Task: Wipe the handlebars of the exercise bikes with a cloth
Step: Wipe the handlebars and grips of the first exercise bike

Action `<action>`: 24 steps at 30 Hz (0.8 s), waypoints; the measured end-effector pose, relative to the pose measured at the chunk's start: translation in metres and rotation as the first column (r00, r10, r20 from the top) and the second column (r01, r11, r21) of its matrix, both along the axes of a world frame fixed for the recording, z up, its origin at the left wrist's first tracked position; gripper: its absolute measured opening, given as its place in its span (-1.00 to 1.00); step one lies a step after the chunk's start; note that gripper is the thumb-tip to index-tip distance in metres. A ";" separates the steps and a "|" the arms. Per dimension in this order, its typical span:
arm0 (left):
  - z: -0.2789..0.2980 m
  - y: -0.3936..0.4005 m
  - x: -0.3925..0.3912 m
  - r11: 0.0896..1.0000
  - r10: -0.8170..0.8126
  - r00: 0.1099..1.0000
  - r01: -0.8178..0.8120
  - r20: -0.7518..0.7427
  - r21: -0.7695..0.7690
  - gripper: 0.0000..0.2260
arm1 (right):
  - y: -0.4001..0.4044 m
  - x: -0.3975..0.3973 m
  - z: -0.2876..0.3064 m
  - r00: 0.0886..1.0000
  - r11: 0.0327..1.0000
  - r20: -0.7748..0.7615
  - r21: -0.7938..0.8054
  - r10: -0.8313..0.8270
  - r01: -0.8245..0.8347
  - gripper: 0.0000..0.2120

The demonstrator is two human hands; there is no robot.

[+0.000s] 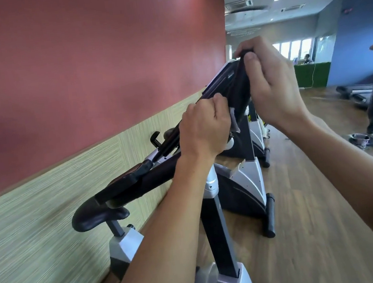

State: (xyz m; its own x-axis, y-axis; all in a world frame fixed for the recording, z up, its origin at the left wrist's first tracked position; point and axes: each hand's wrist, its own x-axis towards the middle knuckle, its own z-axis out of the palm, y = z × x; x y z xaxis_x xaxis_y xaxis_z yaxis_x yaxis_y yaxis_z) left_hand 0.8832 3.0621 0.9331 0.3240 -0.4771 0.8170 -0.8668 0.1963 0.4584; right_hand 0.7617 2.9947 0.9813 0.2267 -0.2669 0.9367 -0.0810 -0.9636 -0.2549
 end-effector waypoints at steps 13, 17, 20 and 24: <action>-0.003 0.007 -0.006 0.977 0.201 0.975 -0.191 0.099 -0.100 -0.54 | -0.017 0.003 -0.001 0.994 0.990 0.070 -0.119 0.086 -0.077 -0.70; -0.009 0.004 -0.011 0.954 0.272 0.960 -0.260 0.069 -0.147 -0.53 | -0.027 0.009 -0.005 0.975 0.970 0.112 -0.173 0.192 -0.172 -0.70; -0.014 0.002 -0.015 0.898 0.399 0.915 -0.376 0.064 -0.228 -0.48 | -0.036 0.002 0.000 0.982 0.956 0.026 -0.233 0.187 -0.176 -0.70; -0.019 0.001 -0.017 0.826 0.529 0.843 -0.483 0.103 -0.289 -0.54 | -0.047 -0.002 0.002 0.975 0.929 0.005 -0.306 0.222 -0.210 -0.68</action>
